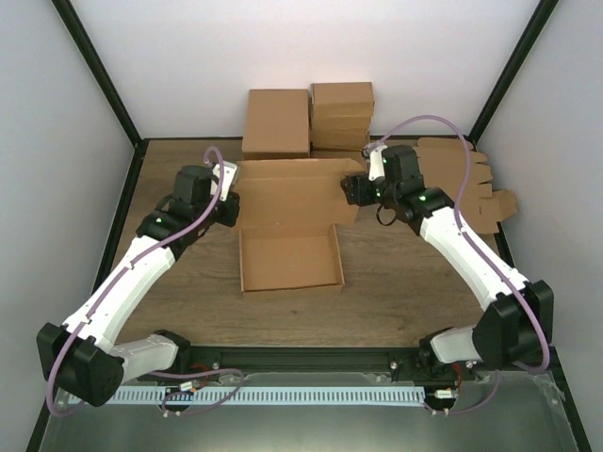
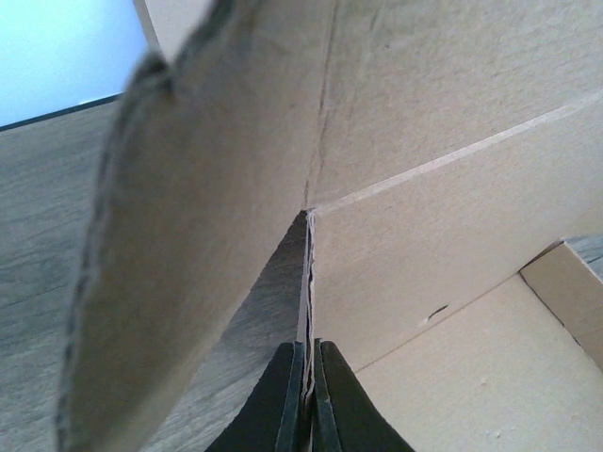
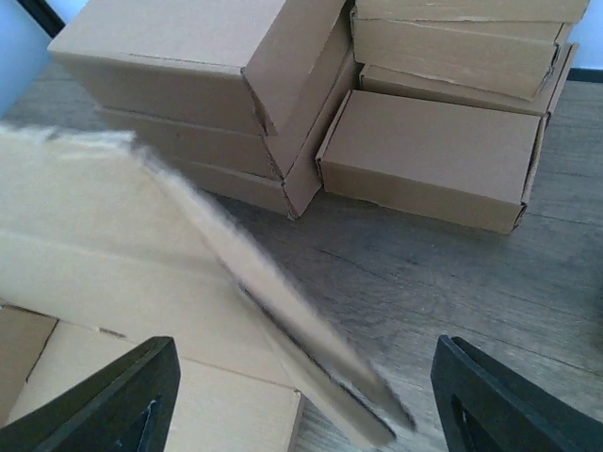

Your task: Fold the paper box

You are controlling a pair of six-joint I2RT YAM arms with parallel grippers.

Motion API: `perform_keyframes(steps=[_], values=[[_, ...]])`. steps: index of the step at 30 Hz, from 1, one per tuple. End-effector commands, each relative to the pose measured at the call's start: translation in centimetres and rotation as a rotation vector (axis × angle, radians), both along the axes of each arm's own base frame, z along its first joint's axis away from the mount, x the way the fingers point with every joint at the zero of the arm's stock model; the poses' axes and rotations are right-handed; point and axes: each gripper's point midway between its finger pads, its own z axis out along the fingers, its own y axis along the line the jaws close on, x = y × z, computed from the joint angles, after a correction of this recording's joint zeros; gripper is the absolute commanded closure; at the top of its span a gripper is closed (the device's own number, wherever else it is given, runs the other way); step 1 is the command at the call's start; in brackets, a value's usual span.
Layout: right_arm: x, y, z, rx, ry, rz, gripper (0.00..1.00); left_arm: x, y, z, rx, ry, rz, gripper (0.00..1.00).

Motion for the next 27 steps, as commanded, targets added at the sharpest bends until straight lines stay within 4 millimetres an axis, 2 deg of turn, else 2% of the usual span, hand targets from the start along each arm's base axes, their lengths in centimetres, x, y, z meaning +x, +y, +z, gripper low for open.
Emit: perform_keyframes(steps=[1,5,7,8,12,14,21,27], values=[[1.7,0.5,1.4,-0.01,-0.034,0.004,0.28,0.2,-0.2,0.7,-0.011,-0.038,-0.005,0.96],[1.8,1.3,0.8,0.001,-0.021,0.043,0.36,0.2,-0.2,0.6,-0.018,-0.031,0.002,0.96],[1.5,1.8,0.8,0.013,-0.014,0.073,0.46,0.3,-0.1,0.6,-0.02,-0.027,0.012,0.96],[0.9,2.3,1.0,0.034,0.001,0.105,0.57,0.4,0.0,0.6,-0.038,-0.016,0.036,0.96],[-0.3,3.0,1.3,0.087,0.023,0.142,0.78,0.4,0.0,0.7,-0.13,0.018,0.107,0.96],[-0.8,3.5,1.5,0.107,0.029,0.146,0.85,0.5,0.0,0.6,-0.193,0.041,0.158,0.96],[-2.4,5.9,1.4,0.153,0.043,0.134,0.94,0.8,-0.3,-0.2,-0.356,0.087,0.314,0.96],[-3.4,6.7,1.4,0.204,-0.005,0.081,0.94,0.3,-0.5,-0.8,-0.449,0.027,0.396,0.96]])
